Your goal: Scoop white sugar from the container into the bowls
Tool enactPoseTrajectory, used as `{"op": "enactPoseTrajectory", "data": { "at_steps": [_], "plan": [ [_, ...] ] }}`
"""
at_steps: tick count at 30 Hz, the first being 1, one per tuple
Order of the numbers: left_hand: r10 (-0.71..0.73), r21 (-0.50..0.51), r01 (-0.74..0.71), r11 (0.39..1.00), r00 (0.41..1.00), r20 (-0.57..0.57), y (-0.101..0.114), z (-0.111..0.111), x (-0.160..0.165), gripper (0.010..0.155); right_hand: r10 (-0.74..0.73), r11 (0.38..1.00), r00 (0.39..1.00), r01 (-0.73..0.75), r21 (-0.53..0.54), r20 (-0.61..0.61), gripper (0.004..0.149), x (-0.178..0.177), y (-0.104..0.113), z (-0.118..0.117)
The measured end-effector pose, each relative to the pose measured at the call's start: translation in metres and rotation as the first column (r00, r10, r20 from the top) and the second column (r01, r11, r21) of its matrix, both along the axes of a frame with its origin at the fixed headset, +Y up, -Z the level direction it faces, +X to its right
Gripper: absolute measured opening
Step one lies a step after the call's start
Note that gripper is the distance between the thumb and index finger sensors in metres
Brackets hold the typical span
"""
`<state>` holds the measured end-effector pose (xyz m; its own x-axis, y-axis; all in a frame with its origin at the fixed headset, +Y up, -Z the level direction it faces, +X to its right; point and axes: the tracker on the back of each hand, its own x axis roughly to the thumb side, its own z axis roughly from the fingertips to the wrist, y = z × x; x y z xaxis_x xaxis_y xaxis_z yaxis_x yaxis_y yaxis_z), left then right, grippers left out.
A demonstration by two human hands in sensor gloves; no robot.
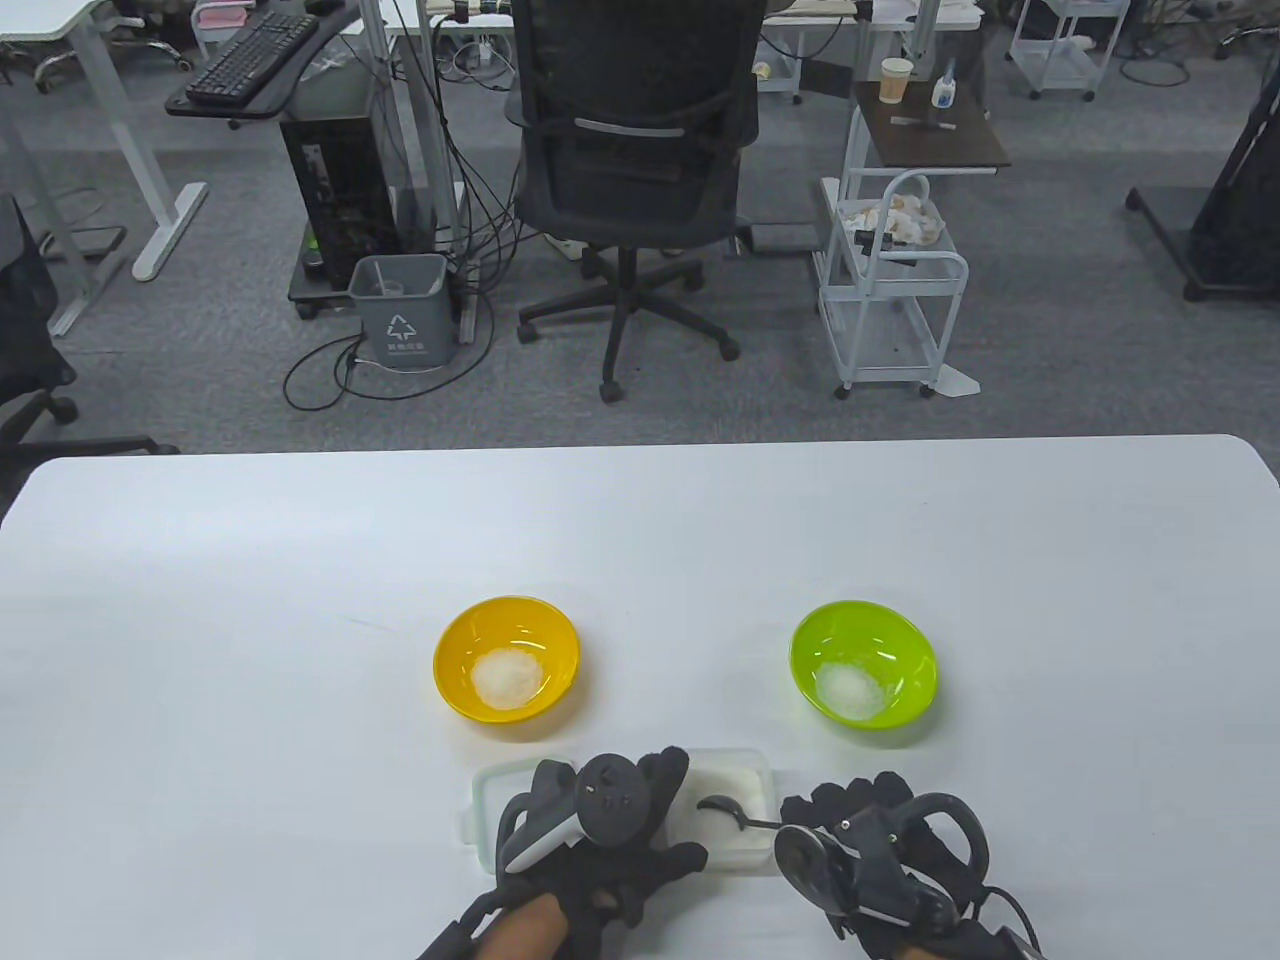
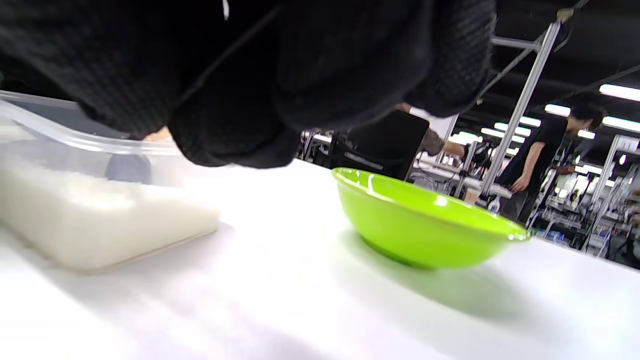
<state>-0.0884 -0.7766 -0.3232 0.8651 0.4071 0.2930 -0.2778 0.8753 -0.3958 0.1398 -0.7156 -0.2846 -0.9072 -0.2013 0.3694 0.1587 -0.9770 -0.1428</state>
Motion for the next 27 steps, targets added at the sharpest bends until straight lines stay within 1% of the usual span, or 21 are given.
{"op": "enactPoseTrajectory", "data": {
  "at_steps": [5, 6, 10, 11, 12, 14, 15, 17, 18, 19, 20, 22, 27],
  "plan": [
    [-0.001, 0.000, 0.001, 1.000, 1.000, -0.001, 0.000, 0.000, 0.000, 0.092, -0.093, 0.990, 0.995, 0.095, -0.102, 0.023, 0.039, 0.006, -0.003, -0.006],
    [0.000, 0.000, 0.000, 1.000, 1.000, -0.001, 0.000, 0.000, 0.000, 0.092, -0.106, 0.988, 0.994, 0.109, -0.108, 0.030, 0.039, 0.007, -0.003, -0.006],
    [-0.001, 0.000, 0.001, 1.000, 1.000, 0.000, 0.000, 0.000, 0.000, 0.092, -0.197, 0.960, 0.977, 0.209, -0.187, 0.083, 0.040, 0.013, -0.007, -0.012],
    [-0.001, 0.000, 0.001, 1.000, 1.000, 0.000, 0.000, 0.000, 0.000, 0.092, -0.231, 0.940, 0.967, 0.251, -0.230, 0.111, 0.040, 0.016, -0.009, -0.015],
    [-0.001, 0.000, 0.001, 1.000, 1.000, 0.000, 0.000, 0.000, 0.000, 0.092, -0.253, 0.928, 0.958, 0.279, -0.248, 0.134, 0.040, 0.018, -0.010, -0.016],
    [-0.001, 0.000, 0.001, 1.000, 1.000, 0.000, 0.000, 0.000, 0.000, 0.092, -0.289, 0.887, 0.939, 0.336, -0.316, 0.187, 0.041, 0.024, -0.014, -0.021],
    [-0.001, 0.000, 0.001, 1.000, 1.000, 0.000, 0.000, 0.000, 0.000, 0.092, -0.315, 0.858, 0.923, 0.376, -0.351, 0.221, 0.041, 0.027, -0.016, -0.023],
    [-0.001, 0.000, 0.001, 1.000, 1.000, 0.000, 0.000, 0.000, 0.000, 0.092, -0.372, 0.799, 0.885, 0.459, -0.388, 0.279, 0.042, 0.034, -0.022, -0.027],
    [-0.001, -0.001, 0.001, 1.000, 1.000, -0.001, 0.000, 0.000, 0.000, 0.092, -0.405, 0.752, 0.857, 0.510, -0.418, 0.319, 0.042, 0.038, -0.026, -0.030],
    [-0.001, -0.001, 0.001, 1.000, 1.000, -0.001, 0.000, 0.000, 0.000, 0.092, -0.415, 0.736, 0.848, 0.526, -0.425, 0.331, 0.042, 0.040, -0.027, -0.030],
    [-0.001, -0.001, 0.001, 1.000, 1.000, -0.001, 0.000, 0.000, 0.000, 0.092, -0.437, 0.702, 0.825, 0.561, -0.438, 0.357, 0.042, 0.043, -0.031, -0.032],
    [0.000, -0.001, 0.000, 1.000, 1.000, -0.002, 0.000, 0.000, 0.000, 0.092, -0.458, 0.665, 0.803, 0.594, -0.452, 0.382, 0.042, 0.047, -0.034, -0.035],
    [-0.001, -0.001, 0.001, 1.000, 1.000, -0.002, 0.000, 0.000, 0.000, 0.092, -0.479, 0.600, 0.765, 0.643, -0.476, 0.430, 0.041, 0.055, -0.041, -0.039]
  ]
}}
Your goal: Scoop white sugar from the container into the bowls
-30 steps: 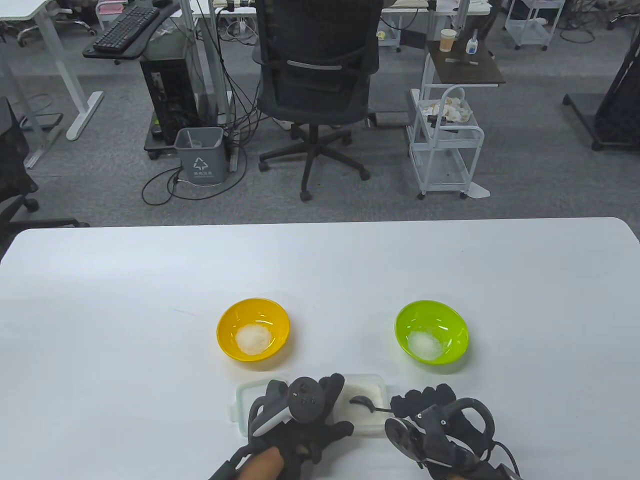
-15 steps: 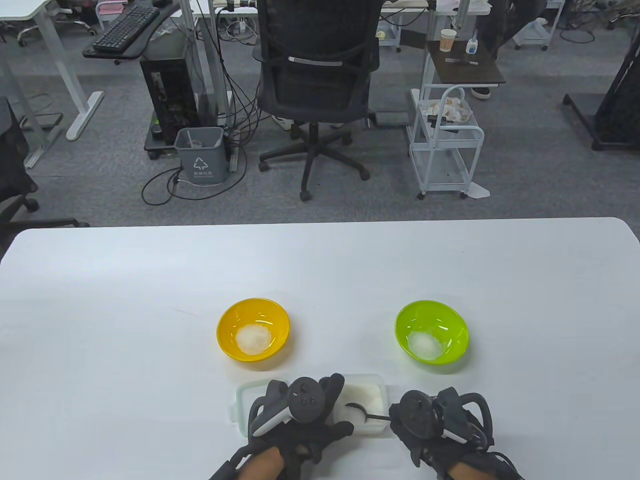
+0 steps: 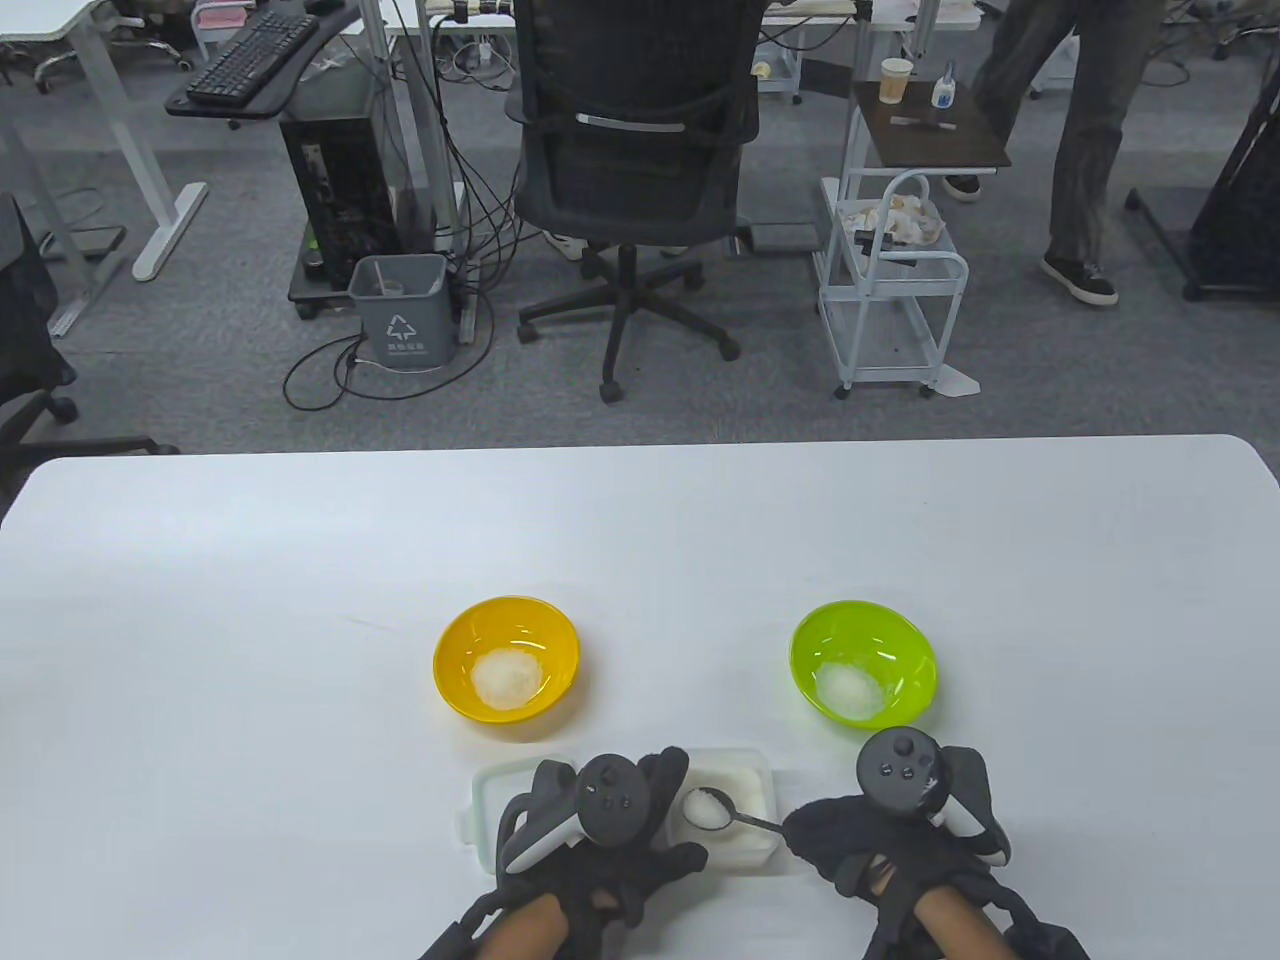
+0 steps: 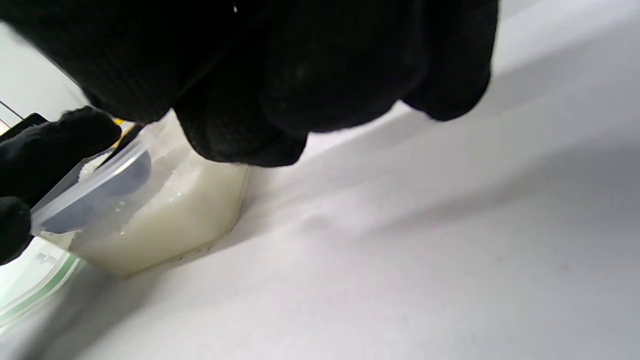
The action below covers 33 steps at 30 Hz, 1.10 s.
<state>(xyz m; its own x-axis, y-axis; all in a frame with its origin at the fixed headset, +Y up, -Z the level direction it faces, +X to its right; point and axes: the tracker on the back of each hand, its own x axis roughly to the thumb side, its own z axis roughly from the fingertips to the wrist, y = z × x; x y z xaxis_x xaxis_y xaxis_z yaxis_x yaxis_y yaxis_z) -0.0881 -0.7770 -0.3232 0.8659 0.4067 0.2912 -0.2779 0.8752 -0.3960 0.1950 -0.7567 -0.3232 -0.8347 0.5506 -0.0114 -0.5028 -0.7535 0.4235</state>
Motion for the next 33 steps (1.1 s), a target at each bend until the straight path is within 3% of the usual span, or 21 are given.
{"op": "enactPoseTrajectory", "data": {
  "at_steps": [22, 27, 33],
  "plan": [
    [-0.004, -0.001, 0.004, 1.000, 1.000, 0.004, 0.000, 0.000, 0.000, 0.092, -0.147, 0.986, 0.986, 0.153, -0.063, 0.083, 0.041, 0.020, -0.003, -0.003],
    [-0.004, -0.002, 0.004, 1.000, 1.000, 0.004, 0.000, 0.000, 0.000, 0.092, -0.221, 0.972, 0.962, 0.230, -0.040, 0.162, 0.041, 0.037, 0.008, -0.009],
    [-0.006, -0.001, 0.006, 1.000, 1.000, 0.005, 0.000, 0.000, 0.000, 0.092, -0.259, 0.964, 0.904, 0.263, 0.033, 0.341, 0.041, 0.076, 0.024, -0.024]
  ]
}}
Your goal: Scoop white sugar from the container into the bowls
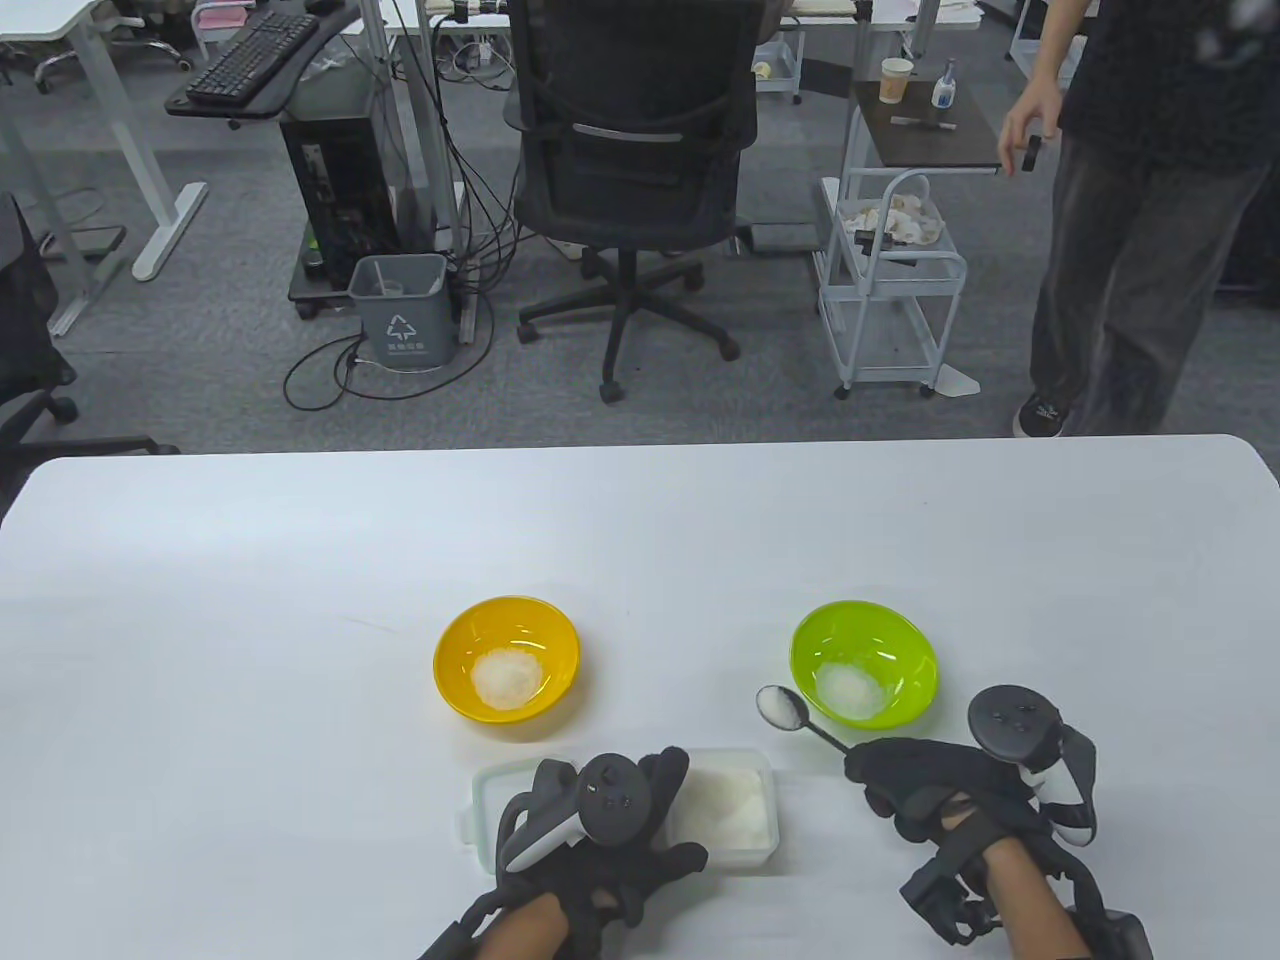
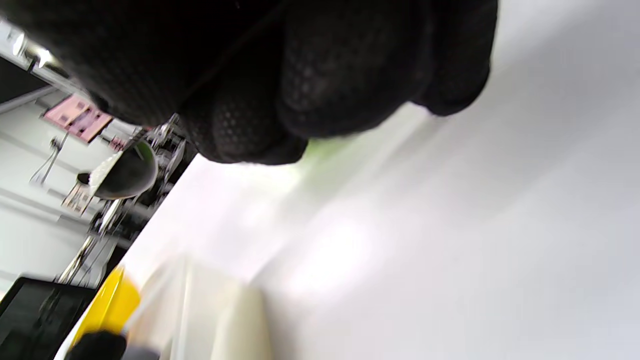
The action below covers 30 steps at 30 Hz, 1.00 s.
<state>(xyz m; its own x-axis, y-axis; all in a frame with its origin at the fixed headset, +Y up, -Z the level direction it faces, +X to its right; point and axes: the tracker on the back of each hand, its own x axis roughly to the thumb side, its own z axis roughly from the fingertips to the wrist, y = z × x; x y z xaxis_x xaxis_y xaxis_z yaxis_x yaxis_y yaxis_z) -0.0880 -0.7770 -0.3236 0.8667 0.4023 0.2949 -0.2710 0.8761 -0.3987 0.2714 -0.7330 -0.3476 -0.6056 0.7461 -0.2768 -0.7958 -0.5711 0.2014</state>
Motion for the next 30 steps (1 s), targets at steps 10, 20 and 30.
{"op": "enactPoseTrajectory", "data": {
  "at_steps": [10, 20, 30],
  "plan": [
    [0.003, -0.001, -0.003, 1.000, 1.000, 0.001, 0.000, 0.000, 0.000, 0.092, 0.127, 0.991, 0.957, -0.131, -0.002, 0.260, 0.041, 0.045, -0.017, -0.010],
    [0.008, -0.003, -0.008, 1.000, 1.000, -0.002, 0.000, 0.001, 0.000, 0.092, 0.561, 0.777, 0.760, -0.620, 0.107, 0.329, 0.044, 0.012, -0.002, -0.005],
    [0.009, -0.003, -0.009, 1.000, 1.000, -0.003, 0.000, 0.000, 0.000, 0.092, 0.698, 0.608, 0.619, -0.778, 0.158, 0.360, 0.045, 0.001, 0.004, 0.000]
  ]
}}
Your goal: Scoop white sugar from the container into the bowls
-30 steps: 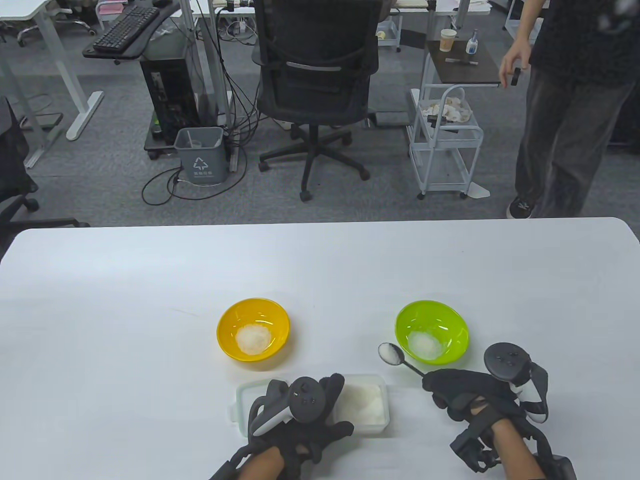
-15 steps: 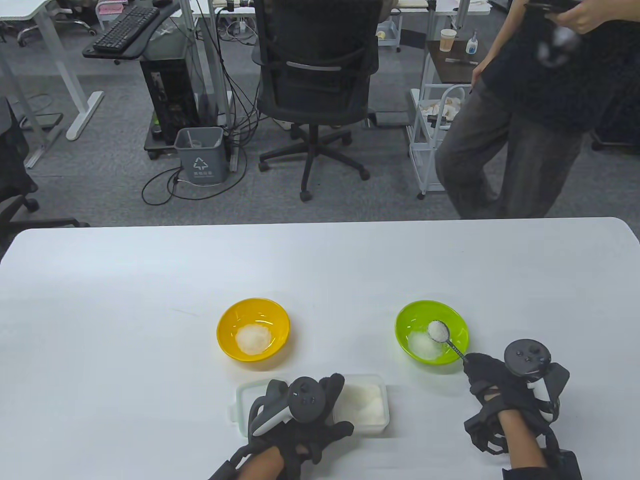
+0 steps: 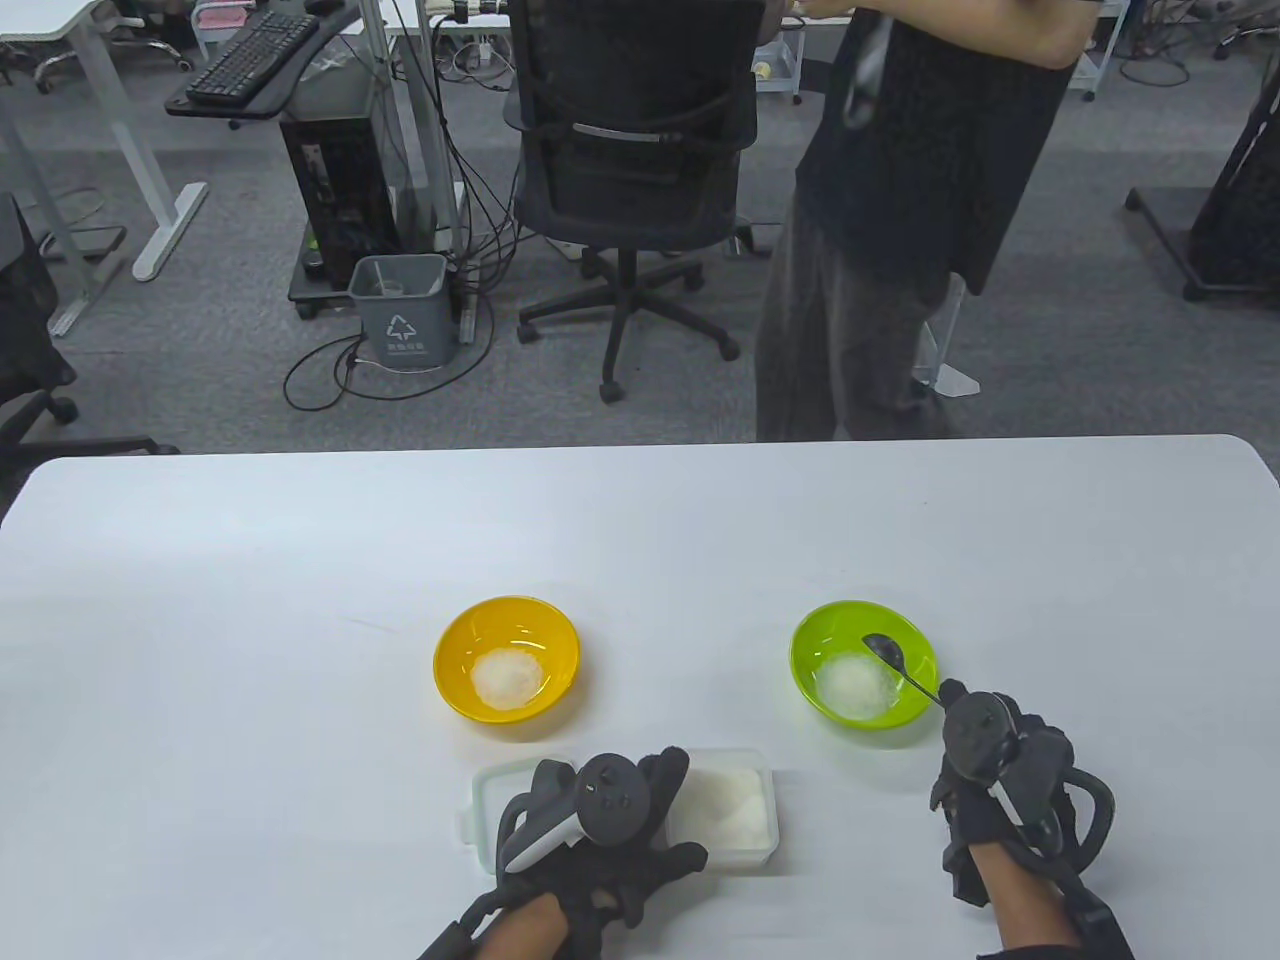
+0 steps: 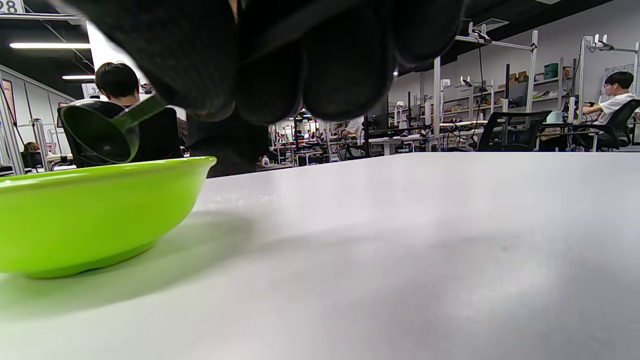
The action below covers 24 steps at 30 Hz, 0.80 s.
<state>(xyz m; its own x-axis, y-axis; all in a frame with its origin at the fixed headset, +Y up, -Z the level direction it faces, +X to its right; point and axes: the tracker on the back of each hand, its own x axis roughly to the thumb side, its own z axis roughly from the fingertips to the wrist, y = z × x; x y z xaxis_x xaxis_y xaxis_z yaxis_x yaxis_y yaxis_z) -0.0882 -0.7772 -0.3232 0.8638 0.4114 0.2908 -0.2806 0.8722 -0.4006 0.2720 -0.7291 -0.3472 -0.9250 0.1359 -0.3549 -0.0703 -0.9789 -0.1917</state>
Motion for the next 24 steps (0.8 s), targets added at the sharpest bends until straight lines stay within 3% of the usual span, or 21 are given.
{"op": "enactPoseTrajectory", "data": {
  "at_steps": [15, 24],
  "plan": [
    [0.000, 0.000, 0.000, 1.000, 1.000, -0.001, 0.000, 0.000, 0.000, 0.092, -0.152, 0.988, 0.988, 0.152, 0.010, 0.012, 0.047, 0.013, 0.001, 0.003],
    [0.000, 0.000, 0.000, 1.000, 1.000, -0.001, 0.000, 0.000, -0.001, 0.092, -0.167, 0.986, 0.971, 0.162, 0.041, 0.171, 0.046, 0.039, 0.000, 0.006]
  ]
}}
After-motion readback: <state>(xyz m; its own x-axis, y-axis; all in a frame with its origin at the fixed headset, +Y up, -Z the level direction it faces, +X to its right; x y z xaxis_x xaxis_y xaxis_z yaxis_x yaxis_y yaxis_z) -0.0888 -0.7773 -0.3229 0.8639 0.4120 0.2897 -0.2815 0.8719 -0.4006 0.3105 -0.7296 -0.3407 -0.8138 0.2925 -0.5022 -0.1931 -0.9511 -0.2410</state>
